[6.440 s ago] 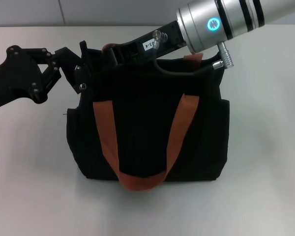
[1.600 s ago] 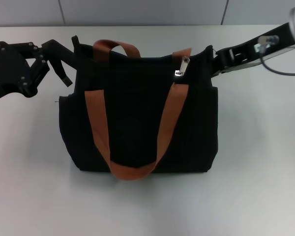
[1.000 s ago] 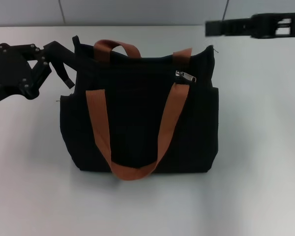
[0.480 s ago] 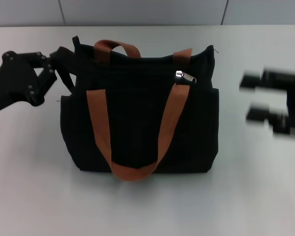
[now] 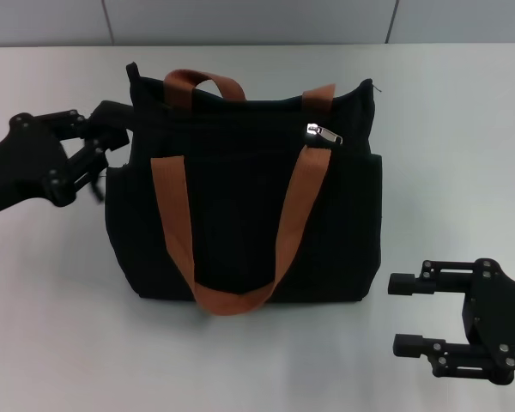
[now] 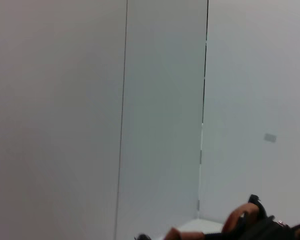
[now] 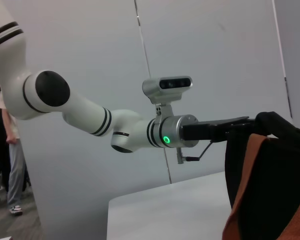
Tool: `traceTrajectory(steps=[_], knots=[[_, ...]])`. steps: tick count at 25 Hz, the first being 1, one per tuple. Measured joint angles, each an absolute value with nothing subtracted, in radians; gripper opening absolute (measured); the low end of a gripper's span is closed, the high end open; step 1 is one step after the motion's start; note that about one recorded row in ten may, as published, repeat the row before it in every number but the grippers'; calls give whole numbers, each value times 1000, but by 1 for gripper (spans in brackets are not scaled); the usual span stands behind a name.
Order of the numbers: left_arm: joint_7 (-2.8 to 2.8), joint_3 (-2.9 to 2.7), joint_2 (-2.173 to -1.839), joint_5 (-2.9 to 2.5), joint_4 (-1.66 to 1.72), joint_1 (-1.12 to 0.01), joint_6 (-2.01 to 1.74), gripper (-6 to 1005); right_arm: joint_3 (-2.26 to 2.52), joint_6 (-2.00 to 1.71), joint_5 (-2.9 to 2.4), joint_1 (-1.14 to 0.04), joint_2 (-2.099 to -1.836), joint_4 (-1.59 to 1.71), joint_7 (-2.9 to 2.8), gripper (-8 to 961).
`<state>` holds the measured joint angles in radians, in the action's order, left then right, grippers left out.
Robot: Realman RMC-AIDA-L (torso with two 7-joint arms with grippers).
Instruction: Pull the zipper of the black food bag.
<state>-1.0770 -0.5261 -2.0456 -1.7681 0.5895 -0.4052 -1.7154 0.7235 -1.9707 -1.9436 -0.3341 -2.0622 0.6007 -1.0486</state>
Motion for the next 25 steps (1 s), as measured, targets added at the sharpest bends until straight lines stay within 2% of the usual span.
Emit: traceTrajectory(steps=[1, 3, 6, 7, 9, 10, 12, 13, 14, 15, 17, 19, 21, 25], knots=[[-1094, -536, -2037, -1768, 592, -405, -1717, 148, 723, -1969, -1944, -335, -2063, 597, -1048, 623], [-1169, -575, -1999, -1769, 596, -405, -1729, 149, 723, -1959, -1944, -340, -2063, 588, -1048, 623], [-1169, -575, -1999, -1769, 596, -405, -1729, 151, 730, -1914, -1944, -349, -2063, 582, -1048, 623], [-1287, -611, -1924, -1769, 607, -407, -1779, 151, 730, -1914, -1944, -349, -2063, 582, -1048, 623], [-1287, -611, -1924, -1769, 607, -407, -1779, 237, 736, -1884, -1945, -362, -2064, 568, -1051, 623], [-1357, -606, -1884, -1767, 623, -403, -1842, 279, 739, -1875, -1946, -372, -2064, 558, -1051, 623], [-1357, -606, -1884, -1767, 623, -403, -1842, 365, 742, -1866, -1946, -383, -2064, 545, -1049, 623], [-1398, -593, -1860, -1760, 633, -399, -1916, 408, 742, -1866, -1946, -386, -2064, 543, -1048, 623], [-1372, -591, -1886, -1756, 638, -403, -2001, 468, 742, -1865, -1946, -389, -2064, 542, -1047, 623], [-1364, -596, -1894, -1756, 641, -403, -2004, 528, 742, -1863, -1947, -392, -2064, 541, -1047, 623], [-1284, -645, -1943, -1756, 654, -401, -2006, 658, 742, -1858, -1947, -396, -2065, 539, -1044, 623], [-1225, -680, -1968, -1760, 655, -399, -2006, 798, 742, -1856, -1947, -399, -2066, 537, -1036, 623], [-1140, -736, -1995, -1765, 638, -396, -2003, 798, 742, -1856, -1947, -404, -2067, 531, -1030, 622], [-1015, -829, -2022, -1766, 568, -383, -1994, 798, 743, -1861, -1954, -410, -2071, 515, -988, 622]])
